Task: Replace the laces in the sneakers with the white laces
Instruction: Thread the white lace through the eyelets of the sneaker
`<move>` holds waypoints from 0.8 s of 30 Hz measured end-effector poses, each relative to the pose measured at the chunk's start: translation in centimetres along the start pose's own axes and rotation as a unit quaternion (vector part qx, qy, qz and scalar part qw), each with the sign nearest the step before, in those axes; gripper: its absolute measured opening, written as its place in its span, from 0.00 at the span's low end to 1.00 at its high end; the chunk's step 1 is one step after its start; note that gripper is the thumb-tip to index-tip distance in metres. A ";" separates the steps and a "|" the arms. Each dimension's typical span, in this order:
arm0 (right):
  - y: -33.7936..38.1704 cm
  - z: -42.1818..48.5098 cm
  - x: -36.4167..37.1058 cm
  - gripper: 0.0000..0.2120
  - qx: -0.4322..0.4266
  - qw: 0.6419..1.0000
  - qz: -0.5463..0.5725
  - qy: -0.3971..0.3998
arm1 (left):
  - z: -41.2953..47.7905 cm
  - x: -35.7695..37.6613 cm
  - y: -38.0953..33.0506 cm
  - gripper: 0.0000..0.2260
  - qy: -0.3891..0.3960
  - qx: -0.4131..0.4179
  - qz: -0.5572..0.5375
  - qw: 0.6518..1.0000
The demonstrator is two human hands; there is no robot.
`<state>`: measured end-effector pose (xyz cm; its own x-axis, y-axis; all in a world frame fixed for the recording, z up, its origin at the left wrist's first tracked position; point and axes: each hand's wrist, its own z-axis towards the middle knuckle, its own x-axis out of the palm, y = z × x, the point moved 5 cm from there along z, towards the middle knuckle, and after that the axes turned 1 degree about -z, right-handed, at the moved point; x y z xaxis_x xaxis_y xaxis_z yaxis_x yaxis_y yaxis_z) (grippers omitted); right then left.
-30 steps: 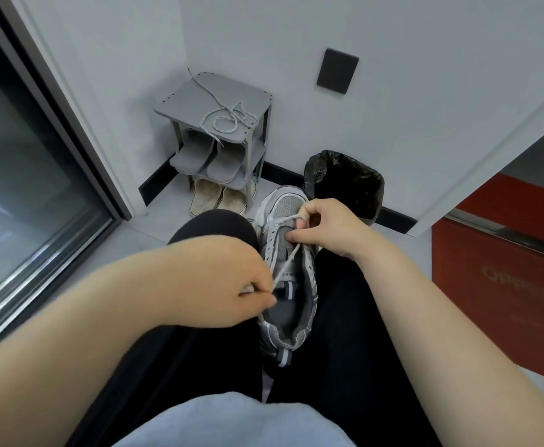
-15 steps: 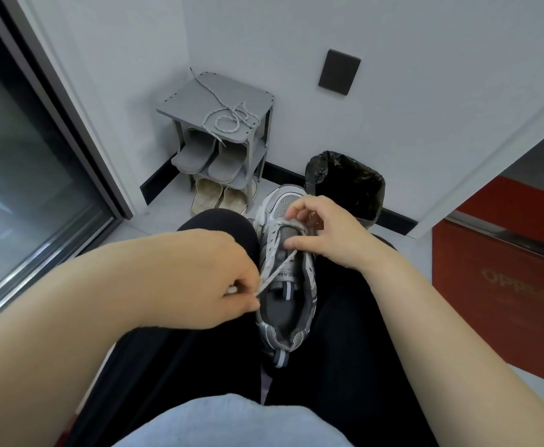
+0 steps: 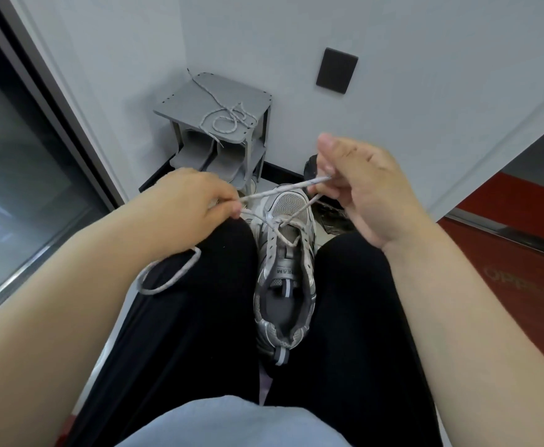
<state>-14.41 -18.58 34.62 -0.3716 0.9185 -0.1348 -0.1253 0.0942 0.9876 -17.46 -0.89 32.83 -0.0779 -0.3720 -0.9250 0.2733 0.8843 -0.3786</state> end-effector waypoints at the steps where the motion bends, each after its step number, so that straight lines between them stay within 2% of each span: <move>1: 0.2 -0.1 -0.2 0.14 0.000 1.000 -0.004 -0.008 | 0.2 -0.3 0.1 0.10 -0.027 -0.008 -0.005 1.000; 4: 0.8 -0.9 -1.4 0.02 -0.016 0.999 -0.004 -0.034 | 0.4 -1.4 0.6 0.08 -0.107 -0.030 -0.026 0.993; 6: 0.7 -1.8 -3.2 0.06 -0.021 0.997 0.016 -0.075 | 0.4 -1.8 1.0 0.09 -0.125 -0.036 -0.071 0.989; 8: 0.2 -3.0 -5.1 0.09 0.005 0.995 -0.004 -0.103 | 0.4 -1.9 1.2 0.10 -0.103 -0.031 -0.147 0.983; 10: -0.6 -4.4 -5.7 0.13 0.072 0.993 -0.080 -0.054 | 0.2 -2.0 0.4 0.12 -0.082 -0.022 -0.199 0.976; 12: -1.3 -5.3 -4.9 0.12 0.120 0.972 -0.196 0.041 | 0.2 -1.5 -1.8 0.13 -0.041 0.012 -0.188 0.981; 14: -1.0 -5.2 -3.2 0.09 0.079 0.961 -0.258 0.065 | 0.5 -0.1 -4.8 0.14 0.022 0.059 -0.152 0.986; 16: -0.5 -4.9 -1.5 0.12 0.040 0.970 -0.230 0.073 | 1.0 0.9 -7.2 0.12 0.053 0.093 -0.144 0.984; 20: 0.0 -5.6 -1.5 0.17 0.083 0.993 -0.054 0.066 | 1.7 0.7 -6.9 0.08 0.052 0.083 -0.154 0.983; 24: -0.2 -6.1 -2.0 0.24 0.084 0.994 -0.069 0.022 | 1.6 1.1 -6.4 0.08 0.066 0.079 -0.149 0.984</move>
<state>-19.23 -22.79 34.24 -0.4018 0.8749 -0.2702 -0.0234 0.2851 0.9582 -17.72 -7.38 34.30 -0.2976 -0.5586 -0.7742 0.3648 0.6829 -0.6329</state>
